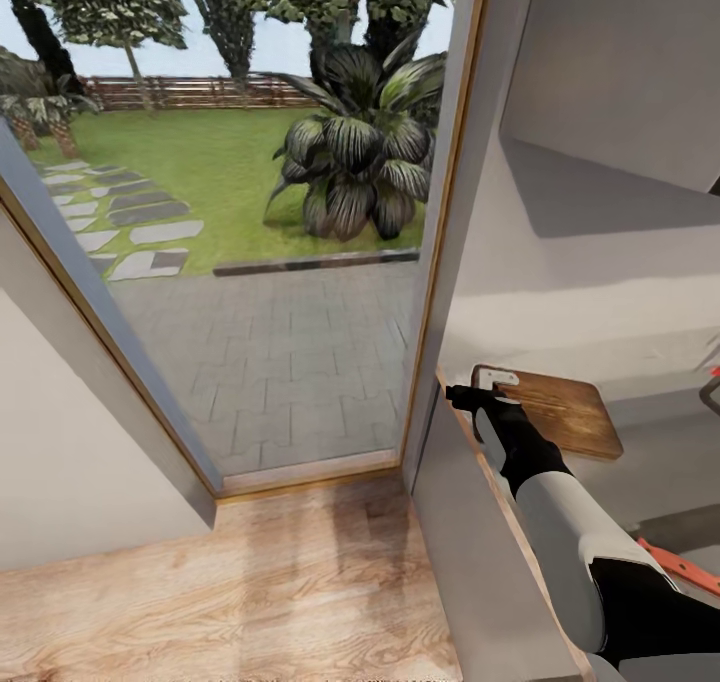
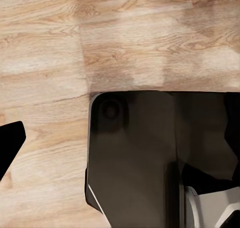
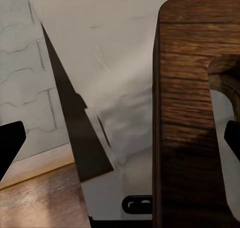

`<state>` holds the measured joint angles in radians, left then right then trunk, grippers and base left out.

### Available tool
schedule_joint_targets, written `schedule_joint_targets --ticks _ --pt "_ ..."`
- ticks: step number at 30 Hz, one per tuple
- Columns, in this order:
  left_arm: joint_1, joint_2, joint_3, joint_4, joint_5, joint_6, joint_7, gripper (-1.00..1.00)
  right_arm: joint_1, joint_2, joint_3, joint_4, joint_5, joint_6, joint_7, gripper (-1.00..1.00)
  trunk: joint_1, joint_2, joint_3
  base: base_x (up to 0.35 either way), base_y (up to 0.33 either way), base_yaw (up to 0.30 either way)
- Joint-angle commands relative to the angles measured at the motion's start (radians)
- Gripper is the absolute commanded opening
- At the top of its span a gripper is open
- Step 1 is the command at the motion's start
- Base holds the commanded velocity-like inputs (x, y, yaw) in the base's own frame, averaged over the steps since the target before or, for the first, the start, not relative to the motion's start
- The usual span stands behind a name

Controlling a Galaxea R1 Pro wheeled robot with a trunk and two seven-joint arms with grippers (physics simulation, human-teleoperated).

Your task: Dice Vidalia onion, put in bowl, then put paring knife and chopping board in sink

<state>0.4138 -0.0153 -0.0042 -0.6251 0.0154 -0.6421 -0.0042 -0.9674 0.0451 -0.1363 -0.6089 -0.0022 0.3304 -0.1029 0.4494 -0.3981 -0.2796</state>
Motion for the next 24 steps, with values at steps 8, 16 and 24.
schedule_joint_targets --ticks 8,16,24 --pt "0.000 0.000 0.000 0.000 0.001 -0.001 0.000 1.00 -0.001 0.001 -0.003 -0.002 0.000 0.006 -0.001 1.00 0.001 -0.002 -0.011 0.000 0.000 0.000" --pt "0.000 0.000 0.000 0.000 0.001 -0.002 0.000 1.00 -0.001 0.001 -0.003 -0.002 0.001 0.005 -0.001 1.00 0.001 -0.002 -0.015 0.000 0.000 0.000" --pt "0.000 0.000 0.000 0.000 0.001 -0.001 0.000 1.00 -0.001 0.001 -0.003 -0.002 0.001 0.004 -0.002 -1.00 0.001 -0.002 -0.015 0.000 0.000 0.000"
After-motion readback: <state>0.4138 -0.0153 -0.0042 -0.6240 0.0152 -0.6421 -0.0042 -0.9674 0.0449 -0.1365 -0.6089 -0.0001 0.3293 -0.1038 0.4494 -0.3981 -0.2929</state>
